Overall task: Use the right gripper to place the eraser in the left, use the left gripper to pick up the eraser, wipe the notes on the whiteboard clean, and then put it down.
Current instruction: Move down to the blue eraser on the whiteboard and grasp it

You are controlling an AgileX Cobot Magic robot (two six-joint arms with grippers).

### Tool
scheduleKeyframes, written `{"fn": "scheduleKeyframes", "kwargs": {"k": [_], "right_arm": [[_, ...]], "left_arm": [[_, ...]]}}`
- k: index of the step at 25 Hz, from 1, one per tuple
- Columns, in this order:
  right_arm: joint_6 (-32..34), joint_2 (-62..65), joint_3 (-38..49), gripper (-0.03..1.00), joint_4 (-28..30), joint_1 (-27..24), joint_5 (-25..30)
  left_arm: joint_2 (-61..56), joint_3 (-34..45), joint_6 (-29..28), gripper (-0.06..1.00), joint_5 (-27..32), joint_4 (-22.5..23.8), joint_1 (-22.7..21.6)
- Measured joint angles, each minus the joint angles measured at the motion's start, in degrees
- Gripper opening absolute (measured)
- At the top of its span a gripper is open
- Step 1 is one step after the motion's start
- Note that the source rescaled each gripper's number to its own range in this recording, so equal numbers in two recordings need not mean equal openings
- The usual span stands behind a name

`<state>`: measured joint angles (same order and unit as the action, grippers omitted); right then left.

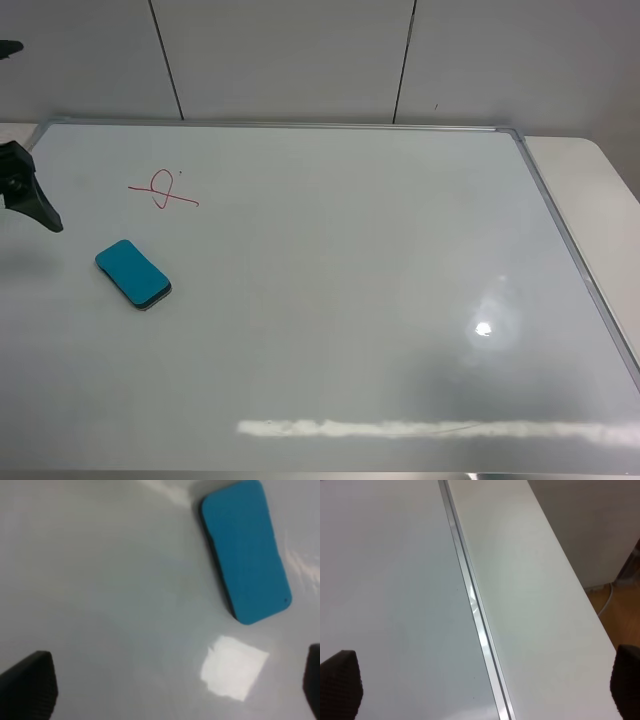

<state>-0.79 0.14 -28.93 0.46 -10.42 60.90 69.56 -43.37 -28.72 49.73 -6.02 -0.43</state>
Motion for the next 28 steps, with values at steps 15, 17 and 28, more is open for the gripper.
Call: {"fn": "scheduleKeyframes", "kwargs": {"k": [15,17,28], "right_arm": [[0.0,0.0,0.0,1.00,0.0,0.0,-0.2],[0.0,0.0,0.0,1.00,0.0,0.0,-0.2],[0.0,0.0,0.0,1.00,0.0,0.0,-0.2]], "left_arm": [[11.5,0.0,4.6,1.00,-14.6,-11.9,10.7],[13.9,0.0,5.6,1.00,-15.0,-13.7,11.6],[24.1,0.0,1.8,1.00,-21.8,-8.0,12.0]]}}
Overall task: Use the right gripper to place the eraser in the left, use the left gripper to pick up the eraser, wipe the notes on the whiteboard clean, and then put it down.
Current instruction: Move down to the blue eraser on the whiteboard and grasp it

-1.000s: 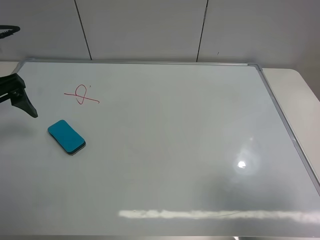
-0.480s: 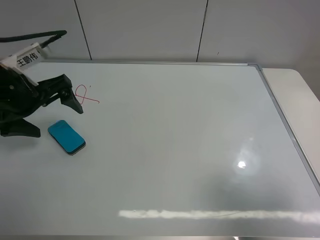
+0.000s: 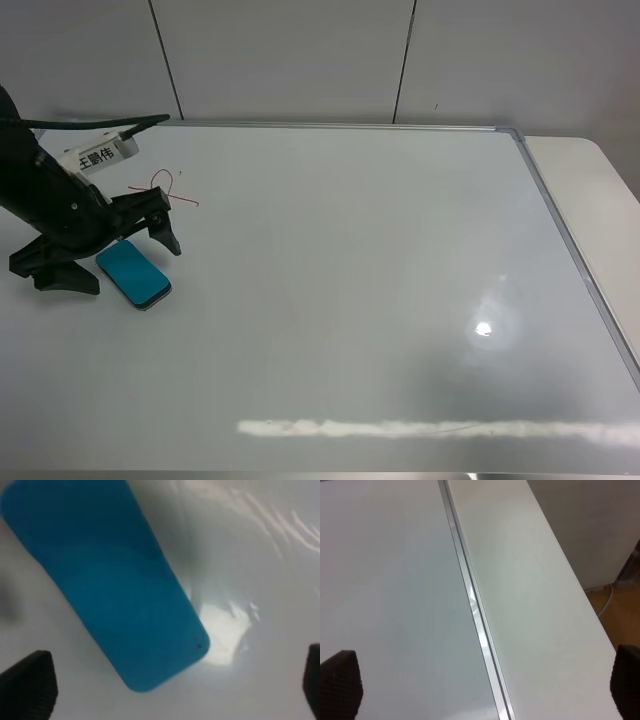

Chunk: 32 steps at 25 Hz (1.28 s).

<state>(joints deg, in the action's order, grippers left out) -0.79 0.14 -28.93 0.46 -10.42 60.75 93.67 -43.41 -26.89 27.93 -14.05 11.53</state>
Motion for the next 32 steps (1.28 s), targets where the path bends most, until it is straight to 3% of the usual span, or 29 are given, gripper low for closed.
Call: {"fn": "scheduleKeyframes", "kwargs": {"k": [7,11,16,32], "right_arm": [[0.0,0.0,0.0,1.00,0.0,0.0,0.0],[0.0,0.0,0.0,1.00,0.0,0.0,0.0],[0.0,0.0,0.0,1.00,0.0,0.0,0.0],[0.1,0.0,0.0,1.00,0.1,0.0,0.0]], "left_arm": [[1.8,0.0,-12.3,1.00,-0.5,12.7,0.0],[1.8,-0.1,-17.2,1.00,-0.5,17.6,0.6],[2.0,-1.2,-23.1,1.00,-0.5,22.5,4.4],[10.2,-7.4,-25.6,1.00,1.6,24.5,5.8]]}}
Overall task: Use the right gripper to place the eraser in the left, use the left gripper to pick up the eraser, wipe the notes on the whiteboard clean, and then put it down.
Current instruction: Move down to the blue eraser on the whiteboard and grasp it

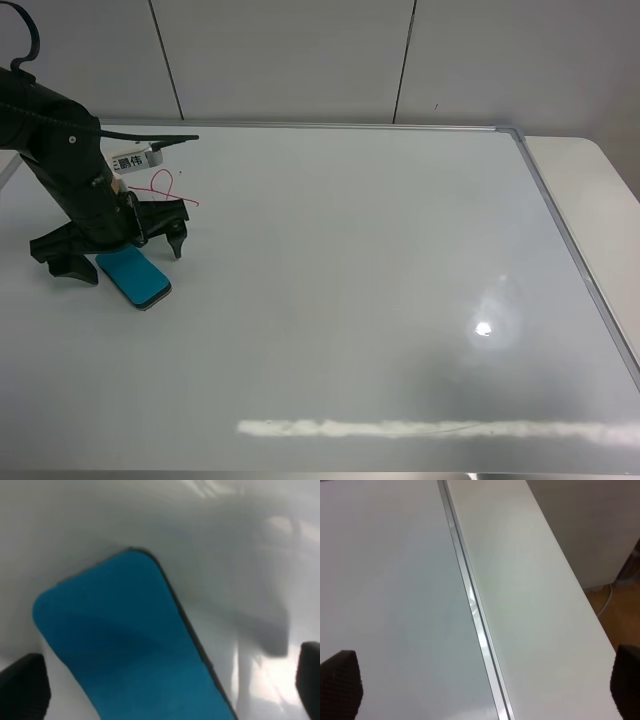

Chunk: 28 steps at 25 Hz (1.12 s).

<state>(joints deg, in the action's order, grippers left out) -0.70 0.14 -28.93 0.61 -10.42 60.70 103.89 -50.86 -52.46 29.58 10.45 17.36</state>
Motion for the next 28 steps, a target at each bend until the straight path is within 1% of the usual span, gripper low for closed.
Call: {"fn": "scheduleKeyframes", "kwargs": {"k": [1,2,3,5,7,8,9,11,13,18,21,23,24,26,27,28], "right_arm": [[0.0,0.0,0.0,1.00,0.0,0.0,0.0],[0.0,0.0,0.0,1.00,0.0,0.0,0.0],[0.0,0.0,0.0,1.00,0.0,0.0,0.0],[0.0,0.0,0.0,1.00,0.0,0.0,0.0],[0.1,0.0,0.0,1.00,0.0,0.0,0.0],[0.1,0.0,0.0,1.00,0.0,0.0,0.0],[0.1,0.0,0.0,1.00,0.0,0.0,0.0],[0.1,0.0,0.0,1.00,0.0,0.0,0.0],[0.1,0.0,0.0,1.00,0.0,0.0,0.0],[0.1,0.0,0.0,1.00,0.0,0.0,0.0],[0.1,0.0,0.0,1.00,0.0,0.0,0.0],[0.1,0.0,0.0,1.00,0.0,0.0,0.0],[0.1,0.0,0.0,1.00,0.0,0.0,0.0],[0.1,0.0,0.0,1.00,0.0,0.0,0.0],[0.1,0.0,0.0,1.00,0.0,0.0,0.0],[0.1,0.0,0.0,1.00,0.0,0.0,0.0]], "left_arm": [[0.0,0.0,0.0,0.98,0.1,0.0,0.0],[0.0,-0.1,0.0,0.94,0.4,0.0,0.0],[0.1,-0.1,0.0,0.87,0.4,-0.1,0.0],[0.1,-0.1,0.0,0.70,0.6,-0.2,0.0],[0.1,-0.1,0.0,0.50,0.8,-0.2,0.0],[0.1,-0.1,0.0,0.42,0.9,-0.2,0.0],[0.1,-0.1,0.0,0.37,0.9,-0.2,0.0],[0.1,-0.1,0.0,0.32,0.9,-0.2,-0.1],[0.1,-0.1,0.0,0.30,0.9,-0.2,-0.1],[0.1,-0.1,0.0,0.30,0.9,-0.2,-0.1],[0.1,-0.1,1.0,0.30,1.4,-0.1,-0.1],[0.2,-0.1,1.3,0.28,1.9,0.0,-0.1],[0.3,-0.1,1.3,0.25,1.9,0.0,-0.1],[0.4,-0.1,1.4,0.05,2.0,0.1,-0.1],[0.4,-0.1,1.7,0.02,2.1,0.8,-0.1],[0.4,-0.1,2.2,0.02,2.1,1.2,-0.1]]}}
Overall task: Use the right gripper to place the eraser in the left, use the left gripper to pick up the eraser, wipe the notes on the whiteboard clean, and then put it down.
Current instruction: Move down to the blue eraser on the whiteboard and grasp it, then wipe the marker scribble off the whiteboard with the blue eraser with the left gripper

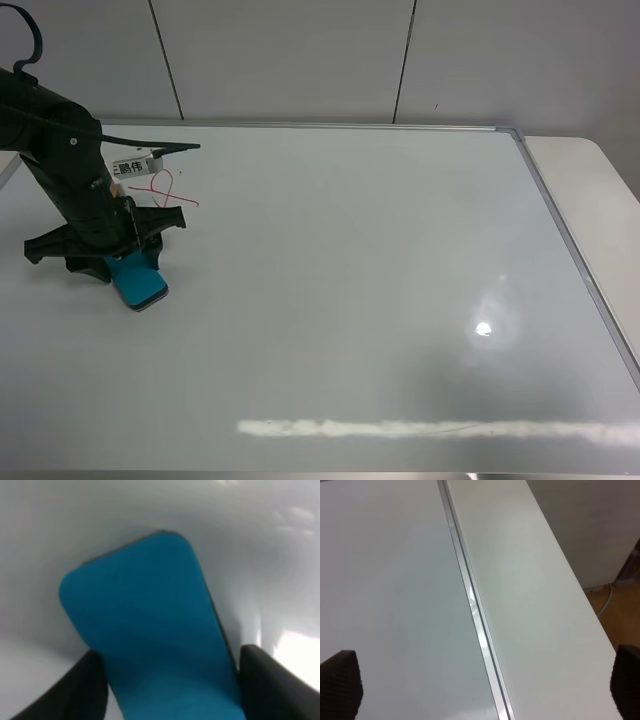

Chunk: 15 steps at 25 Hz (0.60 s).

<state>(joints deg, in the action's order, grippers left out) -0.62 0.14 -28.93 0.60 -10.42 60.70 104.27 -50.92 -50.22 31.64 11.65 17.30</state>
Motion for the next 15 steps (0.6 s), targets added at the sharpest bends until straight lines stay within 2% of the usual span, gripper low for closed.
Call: {"fn": "scheduleKeyframes", "kwargs": {"k": [10,15], "right_arm": [[0.0,0.0,0.0,1.00,0.0,0.0,0.0],[0.0,0.0,0.0,1.00,0.0,0.0,0.0]], "left_arm": [[0.0,-0.3,5.8,0.02,0.3,0.6,0.0],[0.1,-5.3,15.4,0.02,3.8,-4.7,-1.9]]}}
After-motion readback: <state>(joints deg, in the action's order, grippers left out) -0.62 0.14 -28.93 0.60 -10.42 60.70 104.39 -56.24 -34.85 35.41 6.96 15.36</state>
